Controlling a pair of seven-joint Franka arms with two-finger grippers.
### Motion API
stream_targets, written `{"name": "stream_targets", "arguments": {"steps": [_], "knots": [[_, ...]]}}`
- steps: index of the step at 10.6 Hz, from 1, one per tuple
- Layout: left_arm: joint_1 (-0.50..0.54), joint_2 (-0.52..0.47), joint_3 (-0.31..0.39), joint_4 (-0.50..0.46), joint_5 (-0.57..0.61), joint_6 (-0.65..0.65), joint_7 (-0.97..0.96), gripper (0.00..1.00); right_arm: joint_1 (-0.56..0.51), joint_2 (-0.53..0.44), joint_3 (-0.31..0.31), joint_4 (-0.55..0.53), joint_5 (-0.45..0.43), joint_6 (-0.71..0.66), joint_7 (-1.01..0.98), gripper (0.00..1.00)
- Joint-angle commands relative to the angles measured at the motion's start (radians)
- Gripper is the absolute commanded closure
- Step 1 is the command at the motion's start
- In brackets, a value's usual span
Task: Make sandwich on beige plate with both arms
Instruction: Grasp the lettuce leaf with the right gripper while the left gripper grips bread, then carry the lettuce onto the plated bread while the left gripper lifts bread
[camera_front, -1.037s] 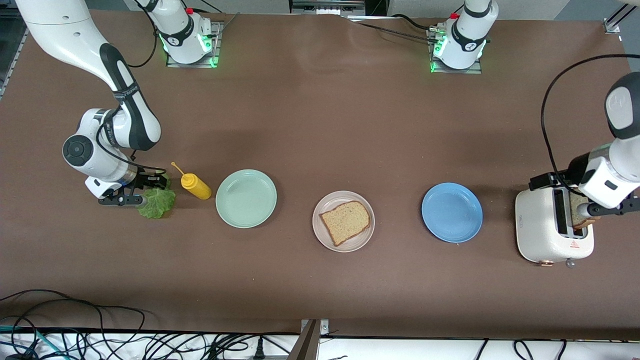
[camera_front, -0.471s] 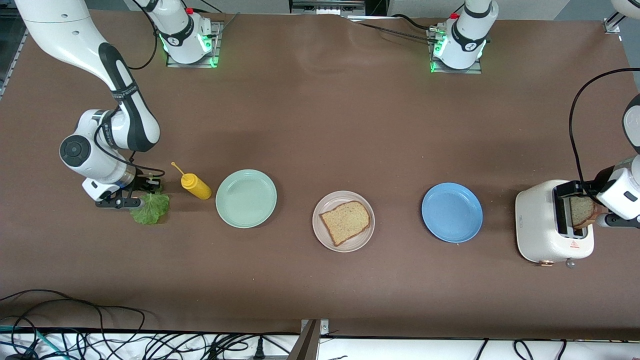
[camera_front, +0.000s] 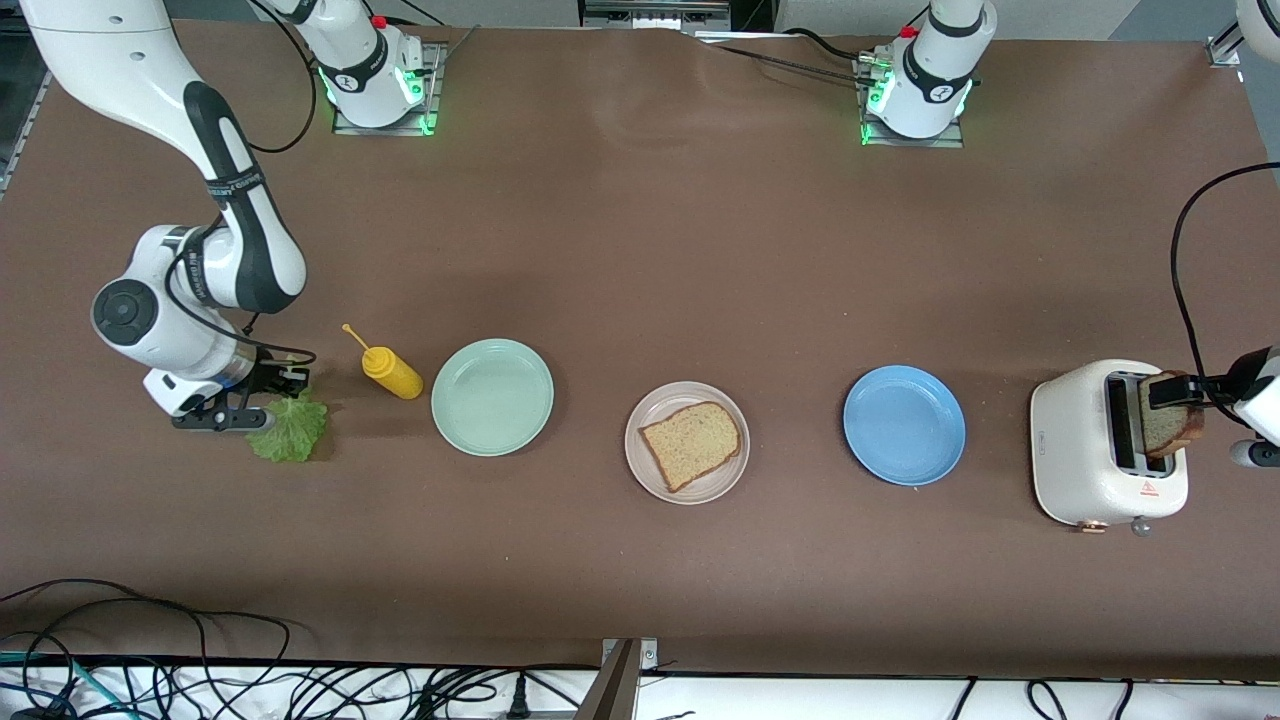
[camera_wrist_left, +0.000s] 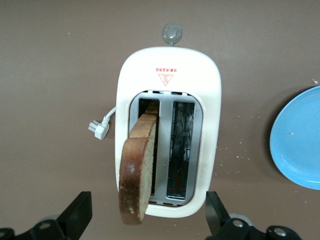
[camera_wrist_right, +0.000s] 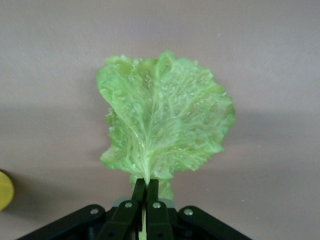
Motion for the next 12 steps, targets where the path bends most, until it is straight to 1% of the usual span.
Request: {"name": "stream_targets", "arguments": {"steps": [1, 4, 6, 7, 9, 10, 11, 12], "knots": [[0.002, 0.041, -0.006, 0.042, 0.023, -0.004, 0.028, 0.00, -0.004, 0.000, -0.001, 0.144, 0.016, -0.143, -0.010, 1.00], [0.029, 0.067, -0.009, 0.041, 0.015, 0.012, 0.031, 0.00, 0.003, 0.000, 0.000, 0.327, 0.016, -0.305, -0.005, 1.00], [0.040, 0.079, -0.009, 0.041, 0.014, 0.014, 0.031, 0.00, 0.054, -0.002, 0.011, 0.462, 0.019, -0.445, -0.004, 1.00], [0.042, 0.084, -0.009, 0.041, 0.000, 0.013, 0.029, 0.19, 0.101, 0.000, 0.014, 0.519, 0.016, -0.495, 0.062, 1.00], [0.043, 0.090, -0.009, 0.042, -0.009, 0.012, 0.009, 0.68, 0.187, 0.001, 0.023, 0.551, 0.018, -0.506, 0.319, 1.00], [0.042, 0.093, -0.009, 0.042, -0.008, 0.012, 0.008, 0.77, 0.233, 0.006, 0.032, 0.567, 0.018, -0.505, 0.426, 1.00], [0.043, 0.093, -0.009, 0.044, -0.009, 0.014, 0.008, 0.94, 0.272, 0.009, 0.040, 0.567, 0.022, -0.494, 0.547, 1.00], [0.043, 0.093, -0.009, 0.050, -0.009, 0.014, 0.008, 1.00, 0.307, 0.027, 0.051, 0.567, 0.062, -0.471, 0.650, 1.00]]}}
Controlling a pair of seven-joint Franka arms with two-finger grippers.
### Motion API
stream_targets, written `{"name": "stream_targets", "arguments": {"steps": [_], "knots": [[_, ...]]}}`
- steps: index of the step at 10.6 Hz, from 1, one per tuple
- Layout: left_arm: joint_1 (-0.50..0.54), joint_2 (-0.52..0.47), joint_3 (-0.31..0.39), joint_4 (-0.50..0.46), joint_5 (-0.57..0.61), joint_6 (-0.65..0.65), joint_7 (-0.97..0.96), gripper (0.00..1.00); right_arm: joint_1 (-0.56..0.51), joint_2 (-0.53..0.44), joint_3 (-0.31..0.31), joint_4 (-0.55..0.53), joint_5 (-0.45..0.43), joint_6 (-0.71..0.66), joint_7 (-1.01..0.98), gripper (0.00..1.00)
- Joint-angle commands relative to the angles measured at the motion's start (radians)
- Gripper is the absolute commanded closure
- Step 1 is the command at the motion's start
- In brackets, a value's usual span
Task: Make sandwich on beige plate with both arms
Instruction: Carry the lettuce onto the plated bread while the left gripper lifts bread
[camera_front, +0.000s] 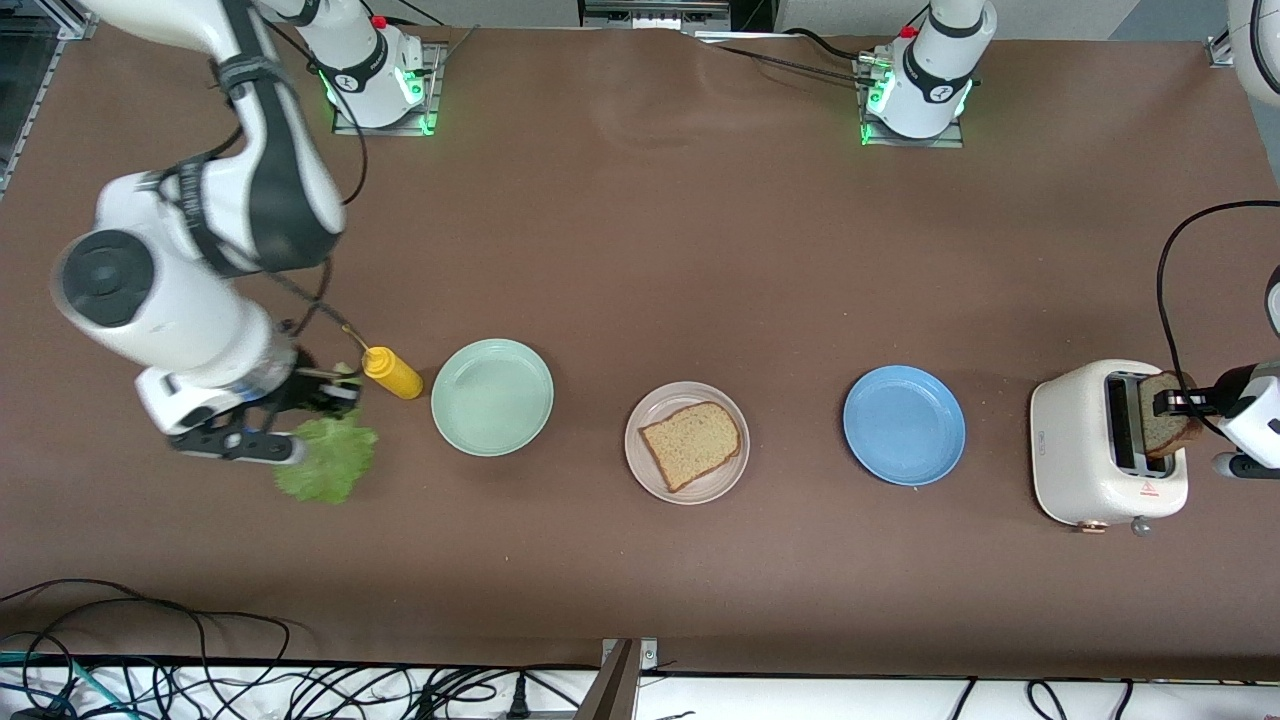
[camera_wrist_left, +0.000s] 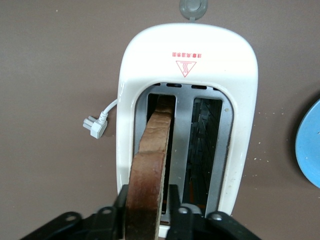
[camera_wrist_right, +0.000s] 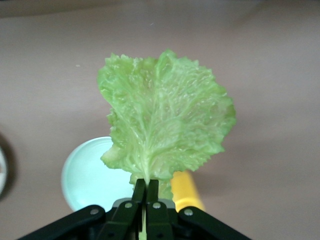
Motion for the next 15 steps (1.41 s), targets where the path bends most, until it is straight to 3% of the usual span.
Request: {"name": "stream_targets", "arguments": {"steps": [1, 3, 7, 10, 12, 15], "knots": [[0.008, 0.022, -0.006, 0.047, -0.009, -0.005, -0.001, 1.00, 0.064, 0.056, 0.017, 0.033, 0.116, 0.084, 0.190, 1.00], [-0.003, 0.025, -0.007, 0.052, -0.009, -0.005, -0.030, 1.00, 0.134, 0.120, 0.030, 0.033, 0.213, 0.268, 0.341, 1.00], [-0.017, 0.030, -0.009, 0.092, -0.007, -0.017, -0.036, 1.00, 0.306, 0.286, 0.033, 0.039, 0.221, 0.715, 0.783, 1.00], [-0.025, 0.030, -0.010, 0.130, -0.007, -0.060, -0.036, 1.00, 0.381, 0.433, 0.034, 0.057, 0.221, 0.980, 0.933, 1.00], [-0.032, 0.028, -0.009, 0.156, -0.007, -0.095, -0.036, 1.00, 0.411, 0.519, 0.034, 0.119, 0.221, 1.022, 0.954, 1.00], [-0.038, 0.026, -0.010, 0.181, -0.009, -0.130, -0.036, 1.00, 0.417, 0.552, 0.062, 0.145, 0.221, 1.023, 0.979, 1.00]]}}
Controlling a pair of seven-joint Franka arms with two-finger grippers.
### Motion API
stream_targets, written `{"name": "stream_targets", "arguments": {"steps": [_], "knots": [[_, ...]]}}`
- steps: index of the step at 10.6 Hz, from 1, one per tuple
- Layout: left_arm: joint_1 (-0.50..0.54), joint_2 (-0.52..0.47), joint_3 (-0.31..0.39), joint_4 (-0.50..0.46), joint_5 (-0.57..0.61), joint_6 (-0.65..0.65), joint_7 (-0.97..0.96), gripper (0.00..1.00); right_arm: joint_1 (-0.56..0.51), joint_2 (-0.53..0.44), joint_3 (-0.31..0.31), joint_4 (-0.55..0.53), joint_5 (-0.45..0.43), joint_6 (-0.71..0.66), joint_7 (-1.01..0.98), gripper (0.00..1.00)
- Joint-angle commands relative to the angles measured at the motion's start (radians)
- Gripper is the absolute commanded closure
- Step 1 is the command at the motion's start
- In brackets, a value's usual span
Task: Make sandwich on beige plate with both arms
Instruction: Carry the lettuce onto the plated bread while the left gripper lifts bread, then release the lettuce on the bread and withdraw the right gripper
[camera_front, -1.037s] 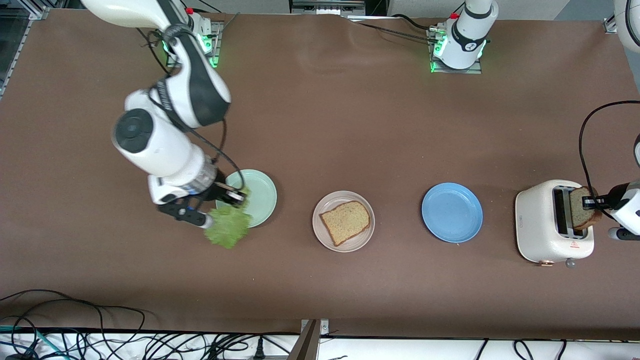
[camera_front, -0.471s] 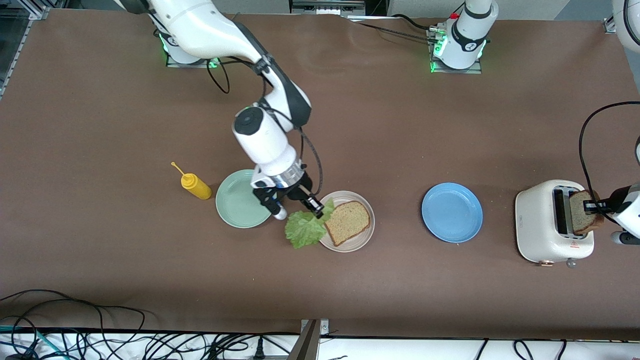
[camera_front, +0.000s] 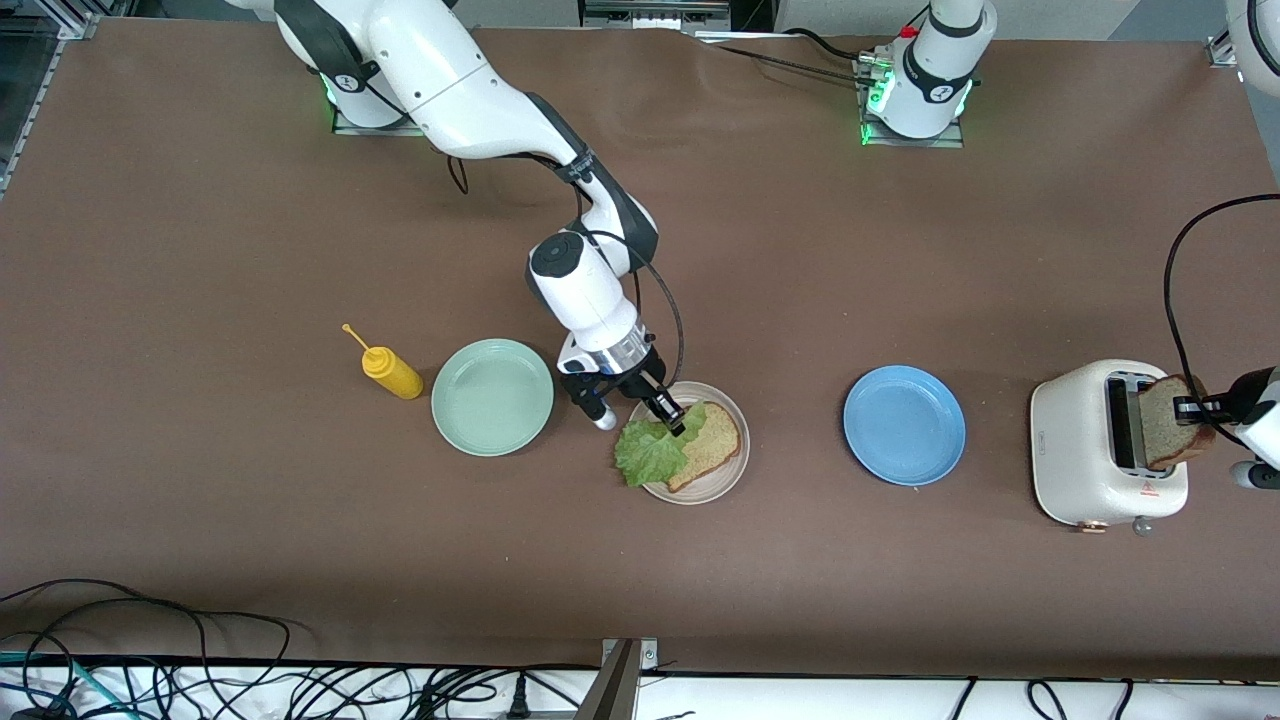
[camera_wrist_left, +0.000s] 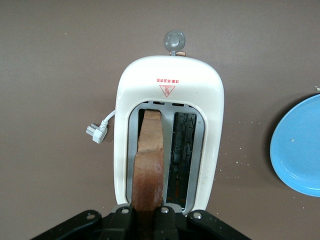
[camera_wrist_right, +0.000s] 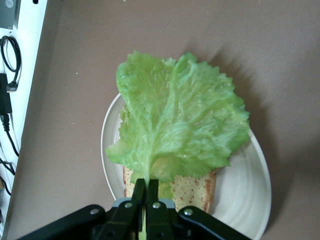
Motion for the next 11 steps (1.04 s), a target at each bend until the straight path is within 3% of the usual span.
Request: {"name": "stream_targets", "arguments": {"steps": [1, 2, 3, 7, 9, 11], "knots": [[-0.011, 0.016, 0.000, 0.049, -0.008, -0.036, -0.007, 1.00, 0.006, 0.035, 0.021, 0.057, 0.015, 0.003, 0.022, 0.92], [-0.012, 0.014, -0.004, 0.049, -0.008, -0.048, -0.007, 1.00, 0.006, 0.032, 0.021, 0.057, 0.015, 0.003, 0.018, 0.53], [-0.018, 0.011, -0.004, 0.054, -0.008, -0.054, -0.007, 1.00, 0.006, 0.028, 0.021, 0.057, 0.009, 0.003, 0.007, 0.01], [-0.026, 0.011, 0.000, 0.104, -0.008, -0.100, -0.007, 1.00, -0.005, -0.043, -0.017, 0.053, -0.024, -0.032, -0.001, 0.00], [-0.027, 0.011, -0.006, 0.106, -0.011, -0.110, -0.007, 1.00, -0.007, -0.113, -0.037, 0.054, -0.101, -0.232, -0.013, 0.00], [-0.032, 0.011, -0.003, 0.106, -0.091, -0.113, -0.008, 1.00, -0.019, -0.181, -0.038, 0.056, -0.178, -0.467, -0.134, 0.00]]}}
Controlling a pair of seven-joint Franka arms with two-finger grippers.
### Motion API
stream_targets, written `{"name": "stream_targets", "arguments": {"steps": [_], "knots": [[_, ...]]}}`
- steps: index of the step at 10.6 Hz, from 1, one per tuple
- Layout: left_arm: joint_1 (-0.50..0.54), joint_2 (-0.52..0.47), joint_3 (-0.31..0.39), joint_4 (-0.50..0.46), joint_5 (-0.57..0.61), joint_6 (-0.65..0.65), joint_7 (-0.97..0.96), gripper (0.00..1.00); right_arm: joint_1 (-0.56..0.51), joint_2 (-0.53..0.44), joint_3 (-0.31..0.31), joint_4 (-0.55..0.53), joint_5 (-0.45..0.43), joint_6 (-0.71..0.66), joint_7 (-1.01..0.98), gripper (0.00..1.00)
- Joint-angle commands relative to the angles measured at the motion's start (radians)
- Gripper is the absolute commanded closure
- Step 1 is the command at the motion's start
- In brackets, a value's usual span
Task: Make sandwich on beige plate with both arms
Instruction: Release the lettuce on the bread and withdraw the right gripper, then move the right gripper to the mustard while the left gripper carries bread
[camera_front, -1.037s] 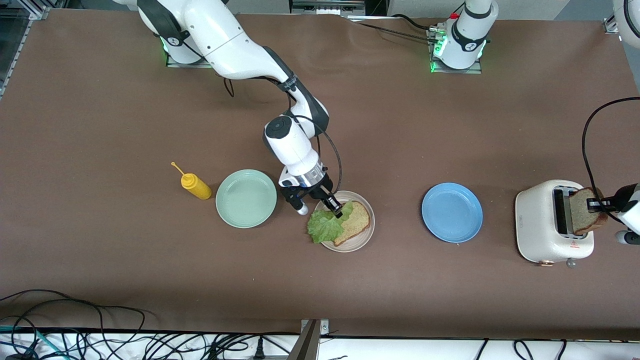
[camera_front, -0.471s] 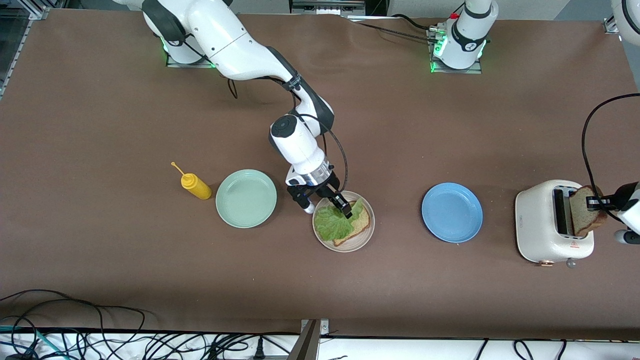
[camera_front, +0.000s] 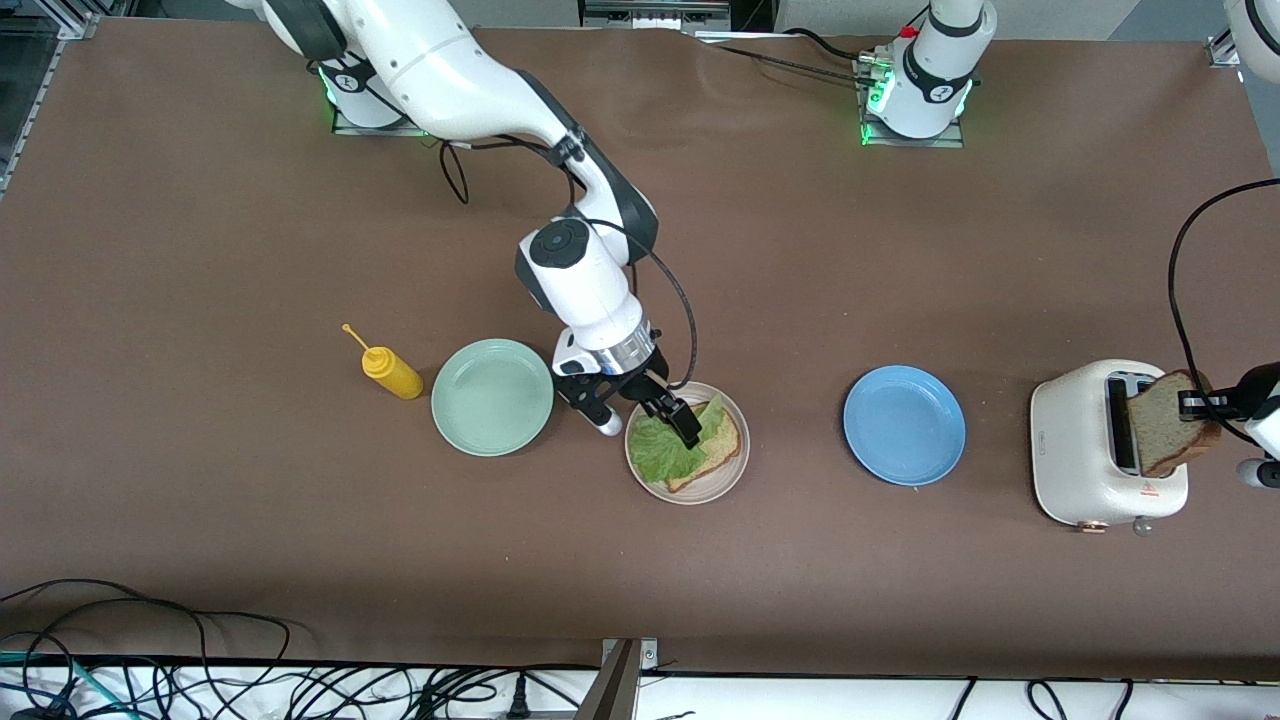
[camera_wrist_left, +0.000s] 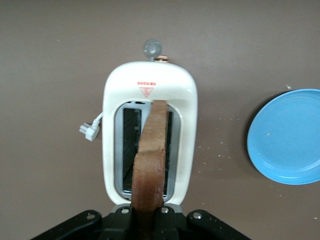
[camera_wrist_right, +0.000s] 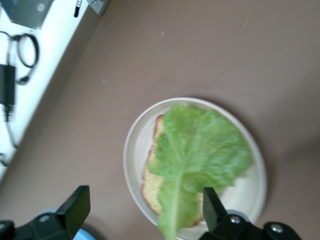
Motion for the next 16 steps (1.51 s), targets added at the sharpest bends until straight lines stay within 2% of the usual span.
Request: {"name": "stream_targets", "arguments": {"steps": [1, 3, 4, 8, 10, 13, 16], "knots": [[-0.008, 0.009, 0.011, 0.031, -0.082, -0.028, -0.006, 1.00, -0.022, -0.097, 0.001, -0.016, -0.044, -0.205, -0.172, 0.00], [-0.008, 0.009, 0.011, 0.031, -0.133, -0.040, -0.006, 1.00, -0.041, -0.154, -0.049, -0.016, -0.043, -0.378, -0.405, 0.00], [-0.008, 0.009, 0.011, 0.031, -0.156, -0.043, -0.008, 1.00, -0.046, -0.191, -0.085, -0.032, -0.041, -0.416, -0.557, 0.00], [-0.016, 0.009, 0.006, 0.030, -0.182, -0.059, -0.050, 1.00, -0.238, -0.382, -0.082, -0.210, -0.046, -0.642, -1.109, 0.00], [-0.022, 0.008, 0.008, 0.030, -0.254, -0.072, -0.124, 1.00, -0.361, -0.480, -0.054, -0.317, -0.036, -0.735, -1.367, 0.00], [-0.027, 0.008, 0.008, 0.030, -0.287, -0.074, -0.132, 1.00, -0.513, -0.640, -0.047, -0.541, -0.036, -0.746, -1.643, 0.00], [-0.028, 0.009, 0.009, 0.025, -0.377, -0.074, -0.161, 1.00, -0.645, -0.696, -0.048, -0.666, -0.026, -0.740, -1.929, 0.00]]}}
